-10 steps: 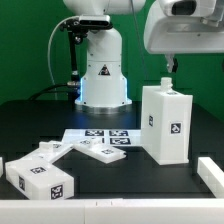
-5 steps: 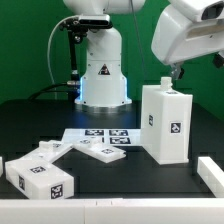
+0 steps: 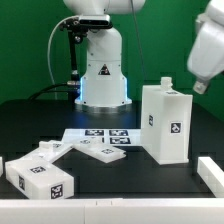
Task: Assemble cabinet
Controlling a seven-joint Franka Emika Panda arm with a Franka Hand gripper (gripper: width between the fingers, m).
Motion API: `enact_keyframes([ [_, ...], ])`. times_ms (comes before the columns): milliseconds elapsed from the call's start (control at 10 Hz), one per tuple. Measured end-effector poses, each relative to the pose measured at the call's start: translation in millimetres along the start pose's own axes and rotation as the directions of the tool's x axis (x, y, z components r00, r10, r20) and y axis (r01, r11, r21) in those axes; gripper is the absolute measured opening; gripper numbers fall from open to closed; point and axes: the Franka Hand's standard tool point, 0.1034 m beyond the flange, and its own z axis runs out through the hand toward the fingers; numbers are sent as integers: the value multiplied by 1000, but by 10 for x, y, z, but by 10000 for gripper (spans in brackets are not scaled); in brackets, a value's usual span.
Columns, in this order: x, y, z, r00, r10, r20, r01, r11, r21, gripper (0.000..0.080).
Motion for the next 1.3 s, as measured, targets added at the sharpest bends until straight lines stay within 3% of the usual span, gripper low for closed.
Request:
enact_keyframes([
  [200,3,5,6,1000,4,0,-4,1000,-3,796],
  [300,13,9,2,1000,7,-2,-7,1000,-24,796],
  [400,76,-25,4,1000,-1,-14,-1,990,-138,796],
  [600,171,-130,120,998,-52,-36,40,961,-275,796],
  [800,182,-176,168,997,-67,-45,46,930,-364,796],
  [1000,185,-176,190,996,-78,-37,59,927,-369,796],
  [1100,145,-142,328,992,-124,-6,111,908,-404,796],
  [1300,3,-85,615,989,-143,32,143,900,-412,796],
])
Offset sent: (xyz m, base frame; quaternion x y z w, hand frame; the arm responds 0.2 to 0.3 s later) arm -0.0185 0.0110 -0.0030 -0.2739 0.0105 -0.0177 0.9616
